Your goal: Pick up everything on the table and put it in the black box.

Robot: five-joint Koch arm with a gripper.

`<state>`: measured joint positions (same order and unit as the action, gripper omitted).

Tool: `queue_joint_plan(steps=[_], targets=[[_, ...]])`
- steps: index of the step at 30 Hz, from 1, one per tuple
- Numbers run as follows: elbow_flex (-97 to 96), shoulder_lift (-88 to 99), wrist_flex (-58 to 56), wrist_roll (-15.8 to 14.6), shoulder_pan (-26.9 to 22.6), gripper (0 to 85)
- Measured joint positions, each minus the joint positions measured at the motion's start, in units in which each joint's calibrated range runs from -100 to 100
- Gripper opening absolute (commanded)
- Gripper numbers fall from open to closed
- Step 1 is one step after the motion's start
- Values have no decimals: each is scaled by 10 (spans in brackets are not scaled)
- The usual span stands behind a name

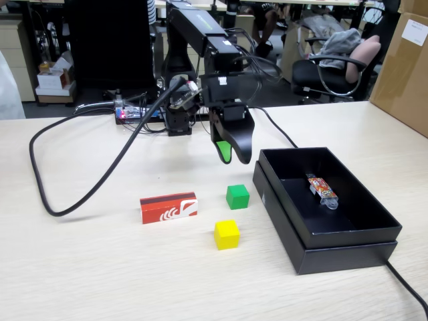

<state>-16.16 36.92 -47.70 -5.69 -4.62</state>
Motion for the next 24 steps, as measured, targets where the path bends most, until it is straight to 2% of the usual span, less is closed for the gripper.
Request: queue_joint_plan(steps=[9,17,24], targets=[[6,-130,0,-4,1,479],[30,-162,-1,-15,-1,477],[98,-190,-75,-33,-6,476]])
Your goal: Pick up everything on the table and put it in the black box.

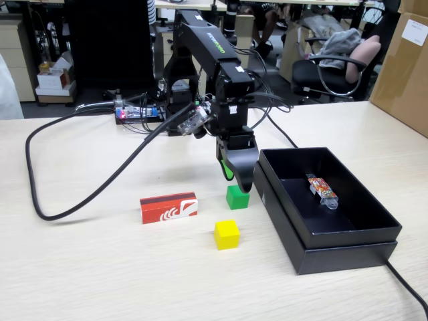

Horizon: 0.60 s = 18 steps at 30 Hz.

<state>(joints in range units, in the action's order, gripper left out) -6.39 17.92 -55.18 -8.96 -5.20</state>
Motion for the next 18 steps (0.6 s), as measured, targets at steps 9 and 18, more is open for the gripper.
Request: queue_joint_plan(steps=[9,18], targets=[[72,-98,-37,-7,-1,476],[89,-139,-43,-13,-3,431]])
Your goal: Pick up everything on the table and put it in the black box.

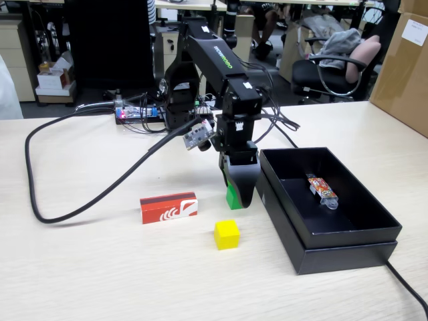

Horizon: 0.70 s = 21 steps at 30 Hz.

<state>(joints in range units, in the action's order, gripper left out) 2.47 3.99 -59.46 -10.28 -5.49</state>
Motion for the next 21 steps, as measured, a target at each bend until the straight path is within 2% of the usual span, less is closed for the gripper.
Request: queue_joint_plan(steps=[11,18,21], targets=[[54,-54,-2,-10,0,420],[56,-61,-2,-12,0,351],[56,-61,-2,-14,2,275]])
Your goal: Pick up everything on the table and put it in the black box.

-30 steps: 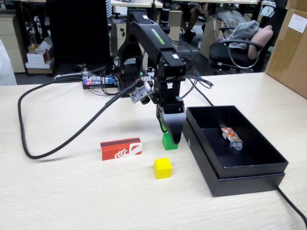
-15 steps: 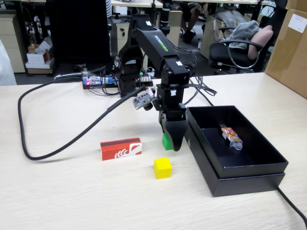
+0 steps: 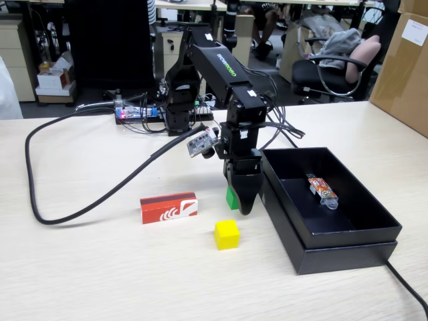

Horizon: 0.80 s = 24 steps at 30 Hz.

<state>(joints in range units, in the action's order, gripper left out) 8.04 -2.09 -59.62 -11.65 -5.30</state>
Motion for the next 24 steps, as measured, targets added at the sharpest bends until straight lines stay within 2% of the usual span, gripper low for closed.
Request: queue_joint_plan(steps=[3,8,11,17,24], targets=[[0,0,0,-1,1,209],[0,0,0,-3,3,205],[0,0,0,-3,3,141],[-36,47,0,-3,4,141],[-137,267,1,3,13,140]])
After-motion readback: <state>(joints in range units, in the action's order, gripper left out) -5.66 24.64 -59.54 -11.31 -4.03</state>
